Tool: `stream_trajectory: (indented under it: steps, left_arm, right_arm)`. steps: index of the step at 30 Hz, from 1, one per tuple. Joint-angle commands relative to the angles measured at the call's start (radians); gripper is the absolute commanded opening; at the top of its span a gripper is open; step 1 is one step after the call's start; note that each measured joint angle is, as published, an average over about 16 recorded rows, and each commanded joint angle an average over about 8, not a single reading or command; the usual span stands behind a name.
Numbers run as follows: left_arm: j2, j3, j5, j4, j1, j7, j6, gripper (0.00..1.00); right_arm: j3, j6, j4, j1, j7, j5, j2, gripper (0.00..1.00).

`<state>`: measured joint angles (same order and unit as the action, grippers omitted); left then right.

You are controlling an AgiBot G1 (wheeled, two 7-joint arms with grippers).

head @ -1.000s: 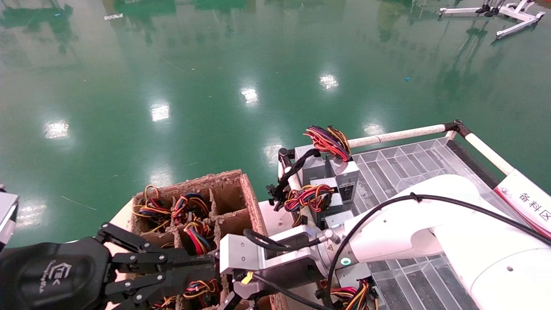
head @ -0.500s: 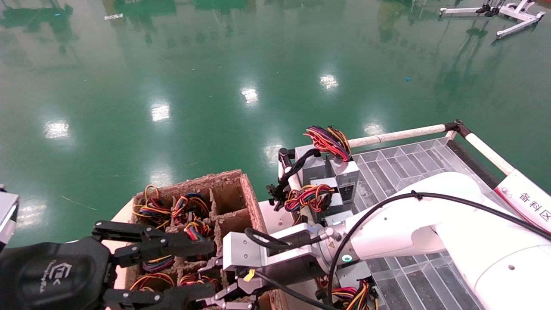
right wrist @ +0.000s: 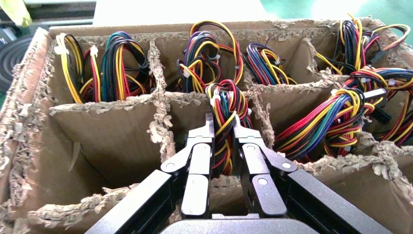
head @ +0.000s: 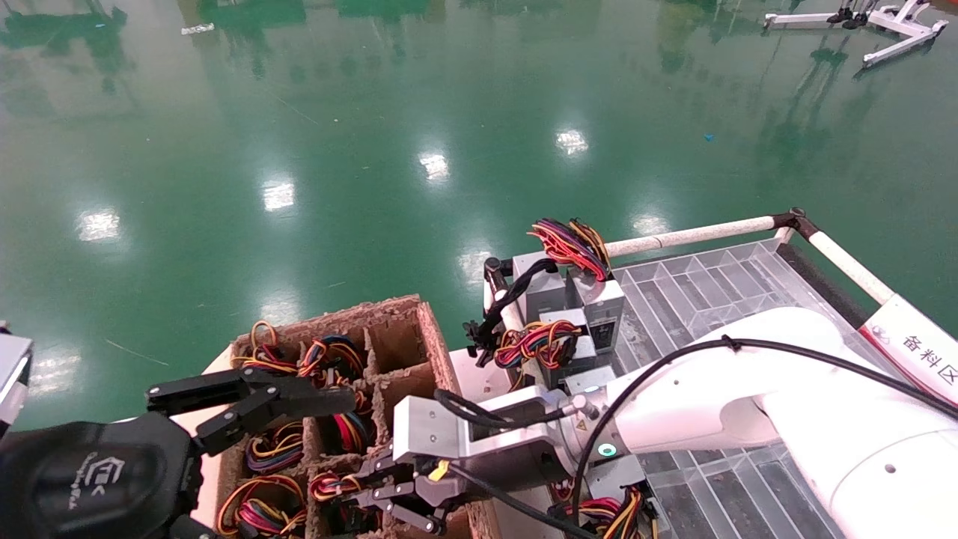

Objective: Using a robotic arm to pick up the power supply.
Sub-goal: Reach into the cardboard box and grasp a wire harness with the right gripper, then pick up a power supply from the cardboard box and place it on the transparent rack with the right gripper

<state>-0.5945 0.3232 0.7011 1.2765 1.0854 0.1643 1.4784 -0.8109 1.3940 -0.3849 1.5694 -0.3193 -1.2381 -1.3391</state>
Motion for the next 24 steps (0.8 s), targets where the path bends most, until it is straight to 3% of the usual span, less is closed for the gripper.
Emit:
stream_trajectory:
  steps: [1, 15, 24]
  left_arm:
    - [0.0, 0.0, 0.0, 0.0, 0.0, 0.0, 0.0, 1.0]
    - [0.0, 0.0, 0.0, 0.0, 0.0, 0.0, 0.0, 1.0]
    - [0.0, 0.001, 0.0, 0.0, 0.0, 0.0, 0.0, 1.0]
  right_arm:
    - [0.0, 0.004, 0.009, 0.001, -0.004, 0.011, 0.002, 0.0]
    - [0.104, 0.164, 0.088, 0.058, 0.005, 0.198, 0.07, 0.0]
    - [0.145, 0.184, 0.048, 0.115, 0.045, 0.297, 0.112, 0.0]
